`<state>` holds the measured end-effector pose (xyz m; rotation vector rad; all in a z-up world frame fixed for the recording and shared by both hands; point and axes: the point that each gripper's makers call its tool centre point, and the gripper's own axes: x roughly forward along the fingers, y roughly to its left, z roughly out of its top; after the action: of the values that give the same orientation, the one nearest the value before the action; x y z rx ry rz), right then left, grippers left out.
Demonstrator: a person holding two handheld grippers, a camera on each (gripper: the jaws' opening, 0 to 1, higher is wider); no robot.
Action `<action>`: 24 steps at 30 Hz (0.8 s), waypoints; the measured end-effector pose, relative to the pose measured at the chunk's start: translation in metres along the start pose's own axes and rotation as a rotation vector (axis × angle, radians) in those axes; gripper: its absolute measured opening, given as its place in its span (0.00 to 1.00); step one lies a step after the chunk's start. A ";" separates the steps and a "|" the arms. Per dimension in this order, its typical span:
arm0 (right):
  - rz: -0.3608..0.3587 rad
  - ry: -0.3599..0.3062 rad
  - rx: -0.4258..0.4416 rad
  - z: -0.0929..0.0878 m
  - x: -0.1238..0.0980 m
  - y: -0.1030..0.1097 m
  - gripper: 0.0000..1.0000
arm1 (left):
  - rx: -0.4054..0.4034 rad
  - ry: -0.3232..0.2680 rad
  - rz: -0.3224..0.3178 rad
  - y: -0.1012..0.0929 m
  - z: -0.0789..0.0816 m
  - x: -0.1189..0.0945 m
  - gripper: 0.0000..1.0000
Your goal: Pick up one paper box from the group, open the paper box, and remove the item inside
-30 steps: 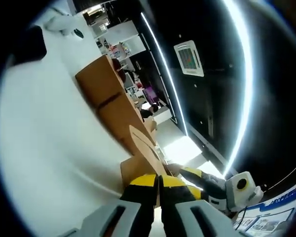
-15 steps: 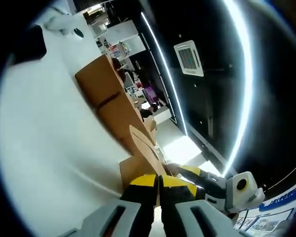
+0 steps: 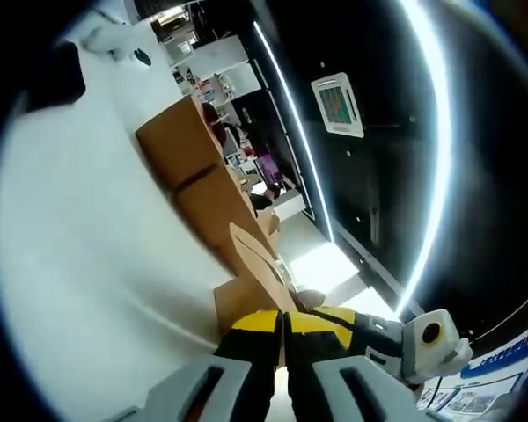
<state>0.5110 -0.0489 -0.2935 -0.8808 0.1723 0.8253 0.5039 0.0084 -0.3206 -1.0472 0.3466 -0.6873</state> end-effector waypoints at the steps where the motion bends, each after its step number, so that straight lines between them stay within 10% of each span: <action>1: 0.000 0.000 0.003 0.000 0.000 0.000 0.04 | 0.000 0.000 0.000 0.000 0.000 0.000 0.04; 24: -0.048 -0.110 0.152 0.010 -0.018 -0.016 0.03 | -0.002 -0.003 0.001 -0.002 -0.002 -0.001 0.04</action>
<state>0.5080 -0.0571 -0.2688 -0.6926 0.1159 0.8025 0.5016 0.0073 -0.3200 -1.0498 0.3456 -0.6844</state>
